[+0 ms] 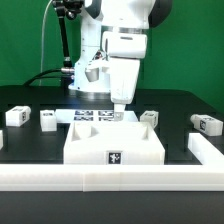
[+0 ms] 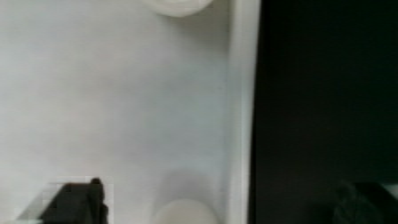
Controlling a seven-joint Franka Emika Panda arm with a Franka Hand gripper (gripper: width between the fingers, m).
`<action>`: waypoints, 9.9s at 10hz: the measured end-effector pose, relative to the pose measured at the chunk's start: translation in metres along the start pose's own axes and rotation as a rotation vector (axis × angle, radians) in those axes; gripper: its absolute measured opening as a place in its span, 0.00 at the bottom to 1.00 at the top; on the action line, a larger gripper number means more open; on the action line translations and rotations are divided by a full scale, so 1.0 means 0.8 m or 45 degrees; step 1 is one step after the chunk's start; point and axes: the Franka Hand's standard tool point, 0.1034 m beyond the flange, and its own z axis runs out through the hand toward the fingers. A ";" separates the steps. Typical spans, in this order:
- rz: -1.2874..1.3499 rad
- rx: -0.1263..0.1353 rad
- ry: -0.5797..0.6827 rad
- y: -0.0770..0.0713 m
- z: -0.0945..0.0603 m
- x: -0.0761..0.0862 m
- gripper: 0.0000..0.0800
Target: Assemble one leg
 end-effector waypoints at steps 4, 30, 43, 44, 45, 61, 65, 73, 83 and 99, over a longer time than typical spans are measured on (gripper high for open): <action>0.000 0.026 0.013 -0.016 0.022 0.003 0.81; -0.087 0.002 0.060 0.033 0.040 0.062 0.07; -0.096 -0.012 0.071 0.056 0.039 0.076 0.79; -0.096 -0.012 0.071 0.056 0.039 0.076 0.79; -0.096 -0.012 0.071 0.056 0.039 0.076 0.81; 1.060 -0.048 0.137 0.004 -0.019 0.180 0.81; 1.382 -0.003 0.174 -0.008 -0.023 0.231 0.81; 1.475 0.122 0.000 -0.004 -0.023 0.250 0.81; 1.443 0.530 -0.714 -0.013 0.006 0.263 0.81; 1.442 0.632 -0.973 -0.028 0.034 0.258 0.36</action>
Offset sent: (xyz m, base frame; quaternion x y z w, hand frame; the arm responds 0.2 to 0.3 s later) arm 0.0047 0.0053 -0.0191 -0.0038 0.0221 -0.0028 0.9997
